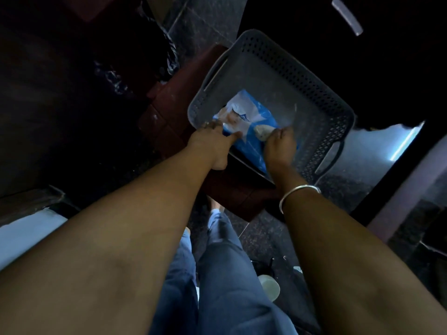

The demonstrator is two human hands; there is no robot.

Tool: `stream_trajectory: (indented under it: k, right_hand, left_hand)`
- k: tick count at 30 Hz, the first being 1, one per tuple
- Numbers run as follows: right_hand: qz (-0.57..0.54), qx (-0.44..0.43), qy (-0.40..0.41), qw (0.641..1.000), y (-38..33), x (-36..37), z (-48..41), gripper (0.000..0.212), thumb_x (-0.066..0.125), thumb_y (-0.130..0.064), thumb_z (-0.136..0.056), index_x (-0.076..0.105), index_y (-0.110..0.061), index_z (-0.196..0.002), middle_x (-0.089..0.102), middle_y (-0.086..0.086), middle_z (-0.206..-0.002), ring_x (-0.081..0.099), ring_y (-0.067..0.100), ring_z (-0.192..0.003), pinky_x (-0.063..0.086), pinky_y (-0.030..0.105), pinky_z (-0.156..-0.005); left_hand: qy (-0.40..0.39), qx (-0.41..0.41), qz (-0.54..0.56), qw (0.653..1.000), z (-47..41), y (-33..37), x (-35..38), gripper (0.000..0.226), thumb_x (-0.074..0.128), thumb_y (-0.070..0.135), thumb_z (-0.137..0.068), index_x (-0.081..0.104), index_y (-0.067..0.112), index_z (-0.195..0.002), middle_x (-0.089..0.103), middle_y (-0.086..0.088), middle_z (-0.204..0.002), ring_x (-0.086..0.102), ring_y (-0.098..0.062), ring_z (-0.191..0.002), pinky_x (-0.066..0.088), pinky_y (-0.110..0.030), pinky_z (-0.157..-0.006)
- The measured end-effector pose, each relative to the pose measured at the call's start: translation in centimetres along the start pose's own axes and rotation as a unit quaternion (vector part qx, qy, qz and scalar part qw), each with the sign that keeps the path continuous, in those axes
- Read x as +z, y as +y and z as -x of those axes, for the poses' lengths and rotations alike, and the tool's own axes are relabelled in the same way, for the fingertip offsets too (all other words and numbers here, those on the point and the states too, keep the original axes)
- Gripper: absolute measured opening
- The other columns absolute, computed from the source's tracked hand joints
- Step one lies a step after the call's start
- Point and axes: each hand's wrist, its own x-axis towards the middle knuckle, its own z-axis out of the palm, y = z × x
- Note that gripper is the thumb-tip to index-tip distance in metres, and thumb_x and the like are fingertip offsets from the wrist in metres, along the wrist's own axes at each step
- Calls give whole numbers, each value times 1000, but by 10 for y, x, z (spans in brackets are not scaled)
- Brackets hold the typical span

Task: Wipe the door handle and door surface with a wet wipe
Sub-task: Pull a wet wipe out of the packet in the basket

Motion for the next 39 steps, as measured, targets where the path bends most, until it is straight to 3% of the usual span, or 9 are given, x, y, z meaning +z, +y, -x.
stream_trajectory:
  k: [5, 9, 13, 16, 18, 26, 30, 33, 39]
  right_hand:
    - [-173, 106, 5, 979, 4, -1, 3, 36, 32, -7, -98, 31, -24, -67, 40, -4, -74, 40, 20, -91, 38, 34, -84]
    - [-296, 190, 38, 935, -3, -8, 6, 23, 31, -13, -99, 50, -12, -111, 44, 5, -98, 44, 20, -94, 44, 42, -93]
    - [-318, 149, 69, 934, -2, -11, -2, 19, 41, -5, -96, 49, -13, -79, 54, 10, -90, 53, 22, -85, 43, 34, -78]
    - [-166, 55, 30, 984, 4, -13, 1, 5, 46, -13, -95, 46, -12, -91, 56, 3, -82, 54, 14, -73, 40, 23, -63]
    - [-144, 27, 16, 989, 9, -13, 3, 4, 47, -13, -94, 48, -11, -97, 57, 5, -89, 56, 18, -80, 45, 28, -68]
    - [-355, 113, 33, 927, -10, -17, 0, 20, 42, 7, -89, 49, -9, -80, 50, 3, -70, 46, 13, -62, 41, 25, -56]
    - [-377, 93, 1, 922, -17, -19, 5, 28, 42, 10, -88, 50, -10, -70, 49, 3, -63, 50, 4, -49, 40, 13, -45]
    - [-356, 64, -62, 930, -17, -19, 9, 30, 44, 9, -87, 54, -14, -72, 56, 4, -68, 54, 9, -57, 46, 16, -50]
    - [-254, -19, -116, 960, -5, -16, 6, 20, 48, 1, -90, 54, -18, -93, 59, 1, -72, 56, 5, -57, 46, 21, -52]
  left_hand:
    - [2, 0, -24, 1000, 1, 0, 2, 86, 57, 44, -83, 0, 32, -147, -3, -23, -155, 2, -37, -144, 6, -48, -116]
    - [-22, -10, -23, 999, 3, -1, -5, 87, 54, 53, -83, -1, 29, -147, 0, -19, -156, 1, -35, -144, 5, -51, -116]
    - [-12, -17, 0, 1000, 7, 0, -6, 88, 52, 52, -85, -4, 25, -147, 2, -19, -156, 2, -36, -144, 7, -50, -115]
    - [5, -14, 31, 999, 9, 0, -7, 90, 55, 46, -86, -8, 23, -147, 2, -21, -156, 5, -37, -143, 14, -48, -114]
    - [19, -9, 50, 999, 12, 0, -8, 90, 57, 42, -87, -6, 21, -147, 4, -22, -155, 9, -38, -143, 18, -47, -113]
    - [111, 16, 204, 972, 14, 8, -12, 62, 54, 32, -90, 28, 8, -140, 32, -16, -146, 38, -35, -129, 38, -43, -103]
    - [128, -43, 424, 896, 6, 21, -13, 45, 51, 41, -91, 49, 9, -122, 54, -10, -126, 53, -25, -113, 43, -33, -91]
    - [140, -87, 552, 817, 1, 32, -16, 47, 55, 45, -88, 55, 8, -117, 59, -6, -119, 55, -20, -108, 44, -30, -89]
    - [152, -88, 655, 735, -4, 36, -19, 32, 60, 5, -84, 48, 8, -114, 59, -13, -113, 59, -26, -103, 54, -46, -86]
